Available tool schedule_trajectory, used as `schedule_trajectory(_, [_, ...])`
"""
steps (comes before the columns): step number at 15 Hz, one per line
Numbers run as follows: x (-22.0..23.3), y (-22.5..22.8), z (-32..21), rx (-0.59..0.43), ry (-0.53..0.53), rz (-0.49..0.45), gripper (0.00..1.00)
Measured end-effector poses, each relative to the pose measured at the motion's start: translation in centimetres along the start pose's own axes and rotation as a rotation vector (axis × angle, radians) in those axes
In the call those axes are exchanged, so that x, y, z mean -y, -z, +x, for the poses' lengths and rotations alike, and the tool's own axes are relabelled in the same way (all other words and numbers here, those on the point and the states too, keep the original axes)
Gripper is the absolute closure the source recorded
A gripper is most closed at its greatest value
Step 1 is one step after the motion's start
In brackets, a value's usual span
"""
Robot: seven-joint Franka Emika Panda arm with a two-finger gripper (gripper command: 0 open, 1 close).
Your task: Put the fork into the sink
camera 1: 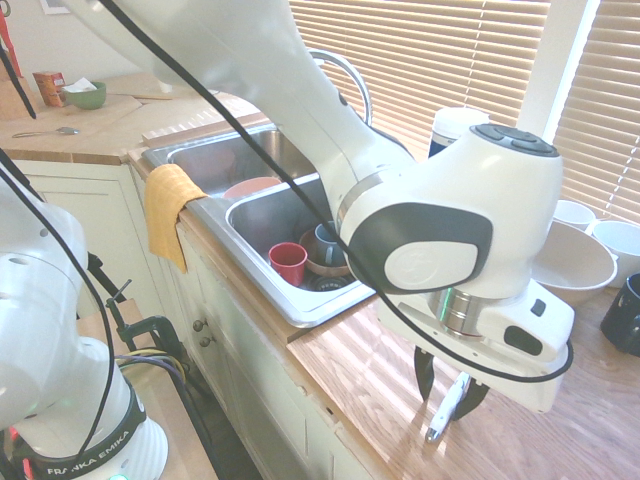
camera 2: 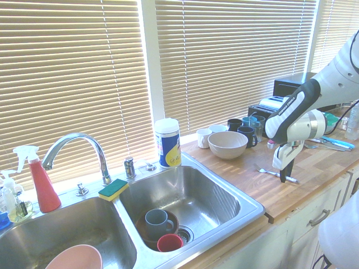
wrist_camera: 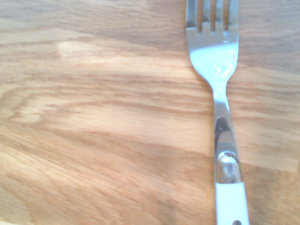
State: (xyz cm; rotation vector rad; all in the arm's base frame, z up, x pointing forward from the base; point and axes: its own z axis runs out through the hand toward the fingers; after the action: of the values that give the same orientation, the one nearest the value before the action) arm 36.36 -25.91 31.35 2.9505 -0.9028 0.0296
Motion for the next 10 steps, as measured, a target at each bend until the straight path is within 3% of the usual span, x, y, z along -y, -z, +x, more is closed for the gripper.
schedule_trajectory(7, [-0.2, 0.9, -0.7, -0.020, -0.016, 0.021, 1.00])
schedule_trajectory(10, [0.4, 4.6, -1.0, -0.068, -0.008, 0.043, 1.00])
